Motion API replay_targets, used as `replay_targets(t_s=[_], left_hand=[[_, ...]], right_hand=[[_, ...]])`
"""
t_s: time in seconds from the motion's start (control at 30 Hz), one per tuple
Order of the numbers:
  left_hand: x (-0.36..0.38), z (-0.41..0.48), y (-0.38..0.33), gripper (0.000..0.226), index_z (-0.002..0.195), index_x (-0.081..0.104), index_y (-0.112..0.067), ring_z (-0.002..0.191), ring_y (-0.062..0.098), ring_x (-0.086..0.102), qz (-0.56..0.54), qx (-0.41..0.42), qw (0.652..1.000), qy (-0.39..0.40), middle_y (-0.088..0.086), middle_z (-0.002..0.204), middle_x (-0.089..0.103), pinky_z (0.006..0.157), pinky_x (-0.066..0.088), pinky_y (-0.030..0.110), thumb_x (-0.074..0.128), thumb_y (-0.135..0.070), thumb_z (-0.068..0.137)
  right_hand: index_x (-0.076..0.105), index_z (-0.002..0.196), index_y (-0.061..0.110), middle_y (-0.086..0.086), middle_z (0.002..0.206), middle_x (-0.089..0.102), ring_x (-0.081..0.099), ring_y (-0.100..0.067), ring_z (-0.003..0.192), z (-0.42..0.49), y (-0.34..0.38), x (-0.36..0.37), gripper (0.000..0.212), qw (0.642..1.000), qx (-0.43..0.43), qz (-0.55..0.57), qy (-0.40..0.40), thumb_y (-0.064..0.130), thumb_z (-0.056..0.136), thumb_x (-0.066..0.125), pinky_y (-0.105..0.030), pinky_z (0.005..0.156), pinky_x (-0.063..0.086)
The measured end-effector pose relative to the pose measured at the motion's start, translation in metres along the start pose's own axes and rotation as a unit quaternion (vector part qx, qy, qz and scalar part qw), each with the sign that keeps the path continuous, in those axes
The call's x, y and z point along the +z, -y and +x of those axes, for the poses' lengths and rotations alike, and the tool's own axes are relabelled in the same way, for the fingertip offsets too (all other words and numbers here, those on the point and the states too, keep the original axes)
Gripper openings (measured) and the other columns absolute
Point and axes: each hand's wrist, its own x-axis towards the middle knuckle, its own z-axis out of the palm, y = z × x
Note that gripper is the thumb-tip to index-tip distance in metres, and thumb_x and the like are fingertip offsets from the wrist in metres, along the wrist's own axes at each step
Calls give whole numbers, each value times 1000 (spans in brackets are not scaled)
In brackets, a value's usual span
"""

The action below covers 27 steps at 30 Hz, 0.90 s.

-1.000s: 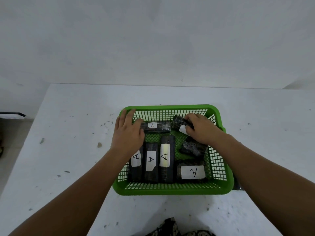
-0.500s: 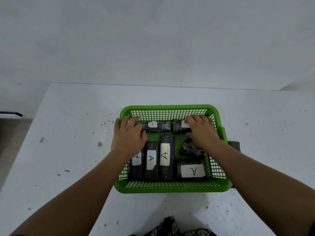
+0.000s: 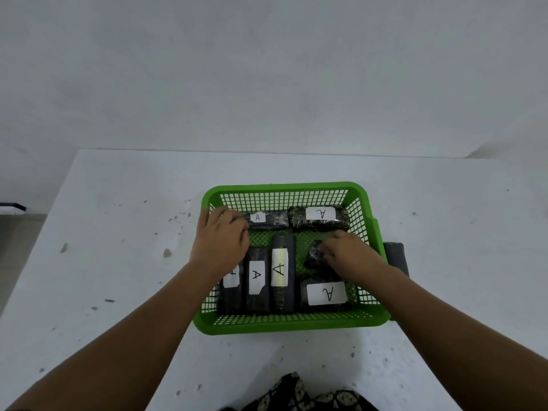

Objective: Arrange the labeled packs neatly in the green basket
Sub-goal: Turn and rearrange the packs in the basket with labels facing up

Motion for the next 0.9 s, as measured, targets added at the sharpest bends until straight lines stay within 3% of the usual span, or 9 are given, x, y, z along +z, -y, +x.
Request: replay_targets(t_s=[0.17, 0.3, 0.37, 0.47, 0.63, 0.7, 0.8, 0.9], left_hand=[[11, -22, -26, 41, 132, 48, -26, 137, 26, 30, -68, 90, 984, 141, 4, 146, 41, 116, 20, 48, 45, -31, 91], [26, -28, -41, 59, 144, 19, -40, 146, 28, 4, -30, 110, 961, 254, -5, 160, 7, 116, 9, 53, 43, -46, 91], [31, -29, -43, 65, 145, 12, -42, 146, 30, -1, -9, 106, 952, 286, -8, 161, -1, 115, 6, 54, 44, -51, 89], [35, -32, -42, 72, 145, 9, -43, 145, 30, -2, 5, 98, 953, 286, -8, 161, -1, 115, 4, 55, 51, -52, 86], [37, -35, -45, 75, 144, 17, -40, 144, 32, 4, 23, 95, 962, 254, -4, 159, 9, 115, -2, 58, 55, -55, 81], [37, -35, -44, 75, 143, 19, -39, 143, 33, 6, 23, 95, 965, 245, -3, 158, 11, 115, -2, 59, 55, -58, 80], [38, -36, -44, 75, 142, 21, -38, 142, 32, 8, 15, 95, 967, 237, -2, 157, 12, 115, -1, 59, 55, -59, 79], [39, -36, -43, 75, 142, 21, -38, 142, 32, 8, 7, 96, 967, 234, -2, 157, 13, 114, -1, 59, 53, -60, 79]], right_hand=[[59, 119, 11, -13, 119, 54, 53, -32, 109, 2, 4, 4, 34, 1000, 19, -2, 23, 22, 87, 60, -41, 92, 46], [53, 119, 9, -14, 119, 54, 54, -31, 108, 5, 5, 1, 43, 999, 32, 0, 36, 23, 81, 70, -38, 89, 47], [48, 125, 9, -14, 123, 52, 52, -31, 112, 5, 4, 0, 53, 999, 31, -4, 43, 24, 80, 72, -39, 92, 45], [44, 132, 9, -14, 127, 49, 51, -31, 115, 4, 3, 0, 62, 998, 32, -15, 58, 23, 79, 73, -41, 95, 45], [47, 132, 11, -14, 130, 42, 56, -33, 104, 7, 8, -4, 46, 999, 29, 12, 15, 5, 87, 51, -44, 88, 49], [47, 128, 13, -13, 120, 51, 57, -31, 99, 10, 11, -8, 40, 1000, 12, 10, -2, 6, 88, 49, -45, 85, 50], [40, 108, 18, -10, 91, 62, 59, -27, 76, 15, 13, -12, 24, 1000, 17, 8, -10, 10, 89, 53, -48, 69, 53], [43, 107, 19, -10, 100, 61, 58, -28, 83, 17, 14, -14, 21, 1000, 2, 8, -13, 14, 90, 55, -44, 72, 52]])
